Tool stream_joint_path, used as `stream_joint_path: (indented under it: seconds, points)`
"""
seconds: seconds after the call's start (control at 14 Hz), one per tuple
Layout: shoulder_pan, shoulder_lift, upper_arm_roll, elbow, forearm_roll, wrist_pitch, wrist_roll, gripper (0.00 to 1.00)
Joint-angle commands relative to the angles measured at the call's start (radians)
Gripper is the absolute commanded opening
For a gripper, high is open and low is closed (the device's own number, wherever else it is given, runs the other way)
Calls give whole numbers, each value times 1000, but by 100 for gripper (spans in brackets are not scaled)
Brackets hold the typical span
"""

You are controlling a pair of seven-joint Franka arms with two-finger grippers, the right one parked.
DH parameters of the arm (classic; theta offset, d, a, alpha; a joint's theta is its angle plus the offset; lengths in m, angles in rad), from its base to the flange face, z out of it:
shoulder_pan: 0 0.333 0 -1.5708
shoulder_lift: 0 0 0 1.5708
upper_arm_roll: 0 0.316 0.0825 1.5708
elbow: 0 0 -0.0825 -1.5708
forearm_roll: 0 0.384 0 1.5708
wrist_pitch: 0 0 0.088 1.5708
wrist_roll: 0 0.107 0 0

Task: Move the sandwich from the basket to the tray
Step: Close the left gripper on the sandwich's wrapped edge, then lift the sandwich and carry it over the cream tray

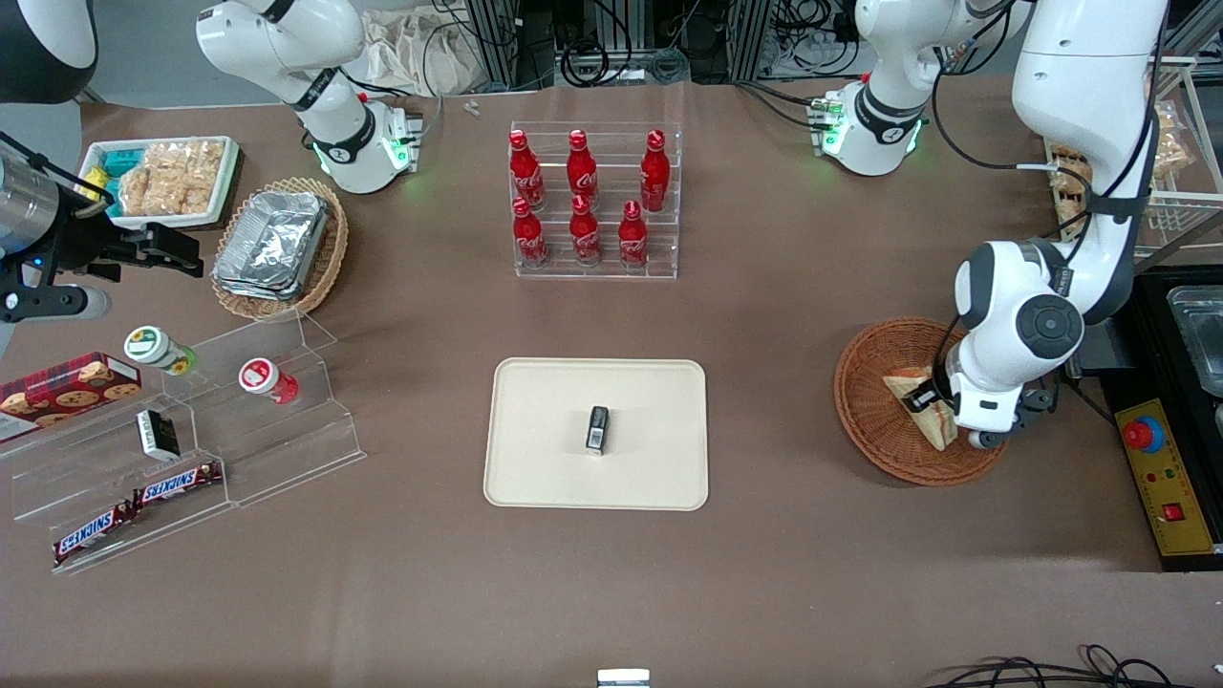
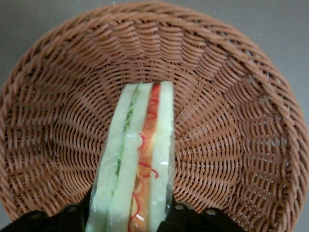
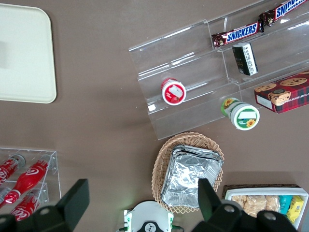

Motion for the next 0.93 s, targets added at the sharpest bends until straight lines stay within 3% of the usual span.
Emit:
stream_joint_path:
  seconds: [0.0, 0.21, 0.36, 0.57, 0.86]
  points:
    - [-2, -95, 1, 2, 18, -74, -14, 0]
    - [-14, -155, -26, 150, -2, -339, 57, 0]
    - [-14, -157, -103, 240, -2, -450, 113, 0]
    - [-16, -140, -236, 307, -74, -478, 135, 0]
    - [-17, -17, -431, 424, -74, -443, 214, 0]
